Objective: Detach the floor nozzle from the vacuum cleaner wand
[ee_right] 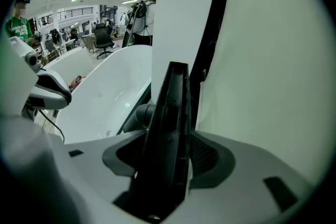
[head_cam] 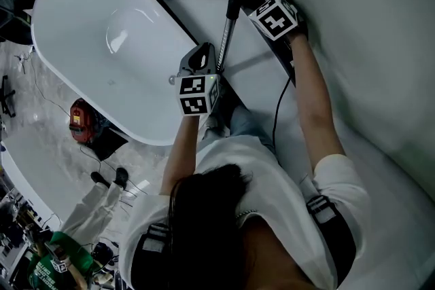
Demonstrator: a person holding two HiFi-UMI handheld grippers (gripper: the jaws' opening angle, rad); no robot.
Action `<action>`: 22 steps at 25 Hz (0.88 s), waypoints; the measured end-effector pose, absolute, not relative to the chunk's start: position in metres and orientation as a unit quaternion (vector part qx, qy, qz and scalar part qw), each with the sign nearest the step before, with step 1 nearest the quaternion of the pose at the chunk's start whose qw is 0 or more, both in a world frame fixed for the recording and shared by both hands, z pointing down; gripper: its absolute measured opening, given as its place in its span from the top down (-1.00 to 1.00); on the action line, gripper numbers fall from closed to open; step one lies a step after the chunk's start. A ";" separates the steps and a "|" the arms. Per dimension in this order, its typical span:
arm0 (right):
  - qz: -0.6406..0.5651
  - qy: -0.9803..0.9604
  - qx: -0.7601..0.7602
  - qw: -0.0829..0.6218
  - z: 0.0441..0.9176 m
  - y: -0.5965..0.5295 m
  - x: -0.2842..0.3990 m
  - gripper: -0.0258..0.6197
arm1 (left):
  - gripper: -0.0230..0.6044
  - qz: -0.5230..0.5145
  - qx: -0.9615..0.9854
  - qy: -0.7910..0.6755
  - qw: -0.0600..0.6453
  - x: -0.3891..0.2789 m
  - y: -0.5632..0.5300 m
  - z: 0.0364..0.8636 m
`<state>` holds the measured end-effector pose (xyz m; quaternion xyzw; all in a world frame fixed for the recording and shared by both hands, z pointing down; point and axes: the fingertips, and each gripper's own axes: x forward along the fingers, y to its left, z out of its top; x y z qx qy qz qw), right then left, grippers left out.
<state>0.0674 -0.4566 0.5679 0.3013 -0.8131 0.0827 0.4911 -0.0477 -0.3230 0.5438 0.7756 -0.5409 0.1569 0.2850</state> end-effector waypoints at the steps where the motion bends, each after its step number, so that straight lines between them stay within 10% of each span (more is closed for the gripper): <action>1: 0.081 -0.814 0.301 0.490 0.567 -0.456 0.068 0.14 | 0.91 0.161 0.778 -0.536 0.287 -0.045 -0.324 0.546; 22: 0.066 -0.830 0.307 0.460 0.554 -0.448 0.066 0.15 | 0.36 0.224 0.804 -0.442 0.328 -0.002 -0.352 0.611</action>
